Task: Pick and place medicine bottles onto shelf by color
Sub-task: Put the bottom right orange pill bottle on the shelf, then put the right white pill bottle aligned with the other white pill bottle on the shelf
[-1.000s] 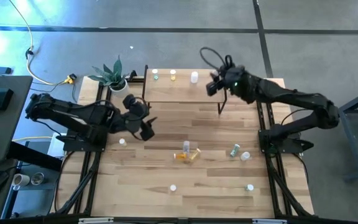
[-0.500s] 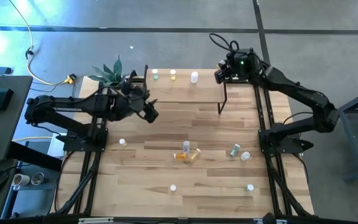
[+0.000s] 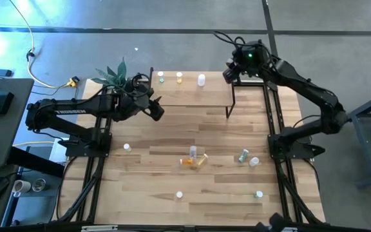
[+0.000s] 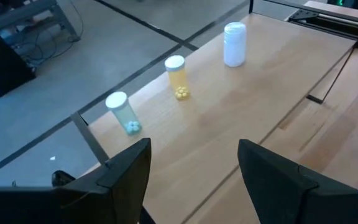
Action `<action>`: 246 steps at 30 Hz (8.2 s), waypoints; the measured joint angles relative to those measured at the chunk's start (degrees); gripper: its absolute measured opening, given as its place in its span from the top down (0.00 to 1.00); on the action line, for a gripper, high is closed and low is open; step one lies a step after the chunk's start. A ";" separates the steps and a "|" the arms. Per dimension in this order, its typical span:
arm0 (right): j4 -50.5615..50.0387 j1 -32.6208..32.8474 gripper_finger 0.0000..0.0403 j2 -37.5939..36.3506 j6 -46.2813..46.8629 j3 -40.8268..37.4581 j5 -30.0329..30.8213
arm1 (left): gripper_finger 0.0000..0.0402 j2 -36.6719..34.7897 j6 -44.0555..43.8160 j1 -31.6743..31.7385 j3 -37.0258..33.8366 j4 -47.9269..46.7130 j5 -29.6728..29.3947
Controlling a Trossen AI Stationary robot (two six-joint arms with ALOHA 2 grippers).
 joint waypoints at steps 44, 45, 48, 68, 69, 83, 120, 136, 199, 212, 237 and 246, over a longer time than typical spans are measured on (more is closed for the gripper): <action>-11.38 1.49 0.73 14.85 2.61 4.21 -5.71 | 0.43 0.00 0.22 -0.02 0.00 -0.07 -0.04; -11.41 1.49 0.73 14.84 2.61 4.21 -5.75 | 0.43 0.00 0.52 -0.02 0.00 -0.08 -0.07; -11.60 1.49 0.73 14.84 2.61 4.21 -5.79 | 0.43 0.00 0.58 -0.02 0.00 -0.17 -0.06; -12.13 1.40 0.63 14.84 2.98 4.14 -5.25 | 0.43 0.00 0.56 -0.02 0.00 -0.44 0.16; -12.08 1.40 0.62 14.84 2.90 4.14 -4.82 | 0.43 0.00 0.56 -0.02 0.00 -0.44 0.16; -11.05 1.40 0.60 14.32 2.76 4.14 -3.13 | 0.43 0.00 0.56 -0.02 0.00 -0.44 0.20; -28.78 22.82 0.60 14.19 29.24 18.90 -8.55 | 0.43 -11.08 4.60 -1.34 0.04 -11.41 15.02; -29.23 44.71 0.60 14.23 63.39 10.65 1.67 | 0.43 -13.51 4.60 -4.95 0.04 -17.31 15.18; -45.36 81.98 0.60 13.71 123.59 -14.88 -1.22 | 0.43 -11.43 1.26 -13.92 -0.02 -18.03 14.21; -40.65 86.03 0.60 -0.56 130.08 -27.87 3.25 | 0.43 -6.84 -1.48 -13.90 -0.02 -18.02 13.47; -24.52 85.90 0.45 -11.23 121.01 -42.68 2.90 | 0.43 -5.70 -7.50 -13.90 -0.02 -17.97 12.94; -19.29 85.90 0.45 -11.23 121.00 -46.43 3.21 | 0.43 -5.70 -7.51 -13.90 -0.02 -17.97 12.94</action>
